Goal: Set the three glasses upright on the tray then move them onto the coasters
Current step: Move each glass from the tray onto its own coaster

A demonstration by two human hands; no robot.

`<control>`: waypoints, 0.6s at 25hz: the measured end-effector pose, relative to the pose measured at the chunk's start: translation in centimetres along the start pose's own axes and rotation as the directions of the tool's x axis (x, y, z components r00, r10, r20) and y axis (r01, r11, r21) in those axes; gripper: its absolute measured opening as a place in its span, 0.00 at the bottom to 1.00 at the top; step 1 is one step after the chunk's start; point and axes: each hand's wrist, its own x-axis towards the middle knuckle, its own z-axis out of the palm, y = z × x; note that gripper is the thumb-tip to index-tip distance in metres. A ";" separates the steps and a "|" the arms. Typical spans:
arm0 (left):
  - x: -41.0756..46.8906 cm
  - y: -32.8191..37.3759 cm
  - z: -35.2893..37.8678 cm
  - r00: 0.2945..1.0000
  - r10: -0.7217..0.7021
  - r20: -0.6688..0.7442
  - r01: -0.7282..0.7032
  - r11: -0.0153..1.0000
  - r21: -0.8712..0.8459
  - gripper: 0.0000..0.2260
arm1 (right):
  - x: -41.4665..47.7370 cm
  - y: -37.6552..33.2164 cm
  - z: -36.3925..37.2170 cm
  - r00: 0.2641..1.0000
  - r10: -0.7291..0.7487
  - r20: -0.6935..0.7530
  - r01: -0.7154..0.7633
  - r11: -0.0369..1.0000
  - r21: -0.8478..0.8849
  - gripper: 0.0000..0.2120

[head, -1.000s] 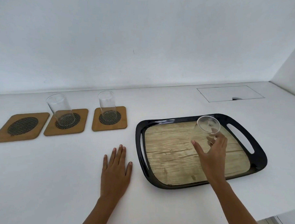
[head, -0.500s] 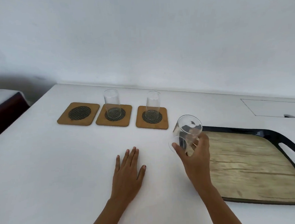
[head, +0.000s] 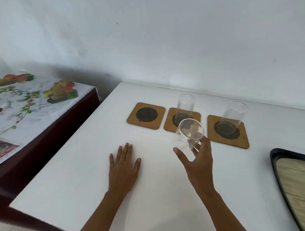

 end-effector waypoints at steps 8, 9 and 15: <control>2.0 -2.9 0.1 0.999 0.043 0.006 -0.044 0.995 0.088 0.27 | 6.5 0.2 10.1 0.995 -0.061 0.080 0.062 0.998 -0.013 0.27; 1.9 -2.9 0.2 0.999 0.045 0.010 -0.045 0.995 0.092 0.28 | 7.6 0.3 11.1 0.994 -0.066 0.088 0.067 0.998 -0.008 0.28; 2.1 -3.0 0.3 0.999 0.026 0.021 -0.028 0.996 0.090 0.27 | 13.5 1.8 16.2 0.992 -0.074 0.102 0.085 0.990 -0.111 0.33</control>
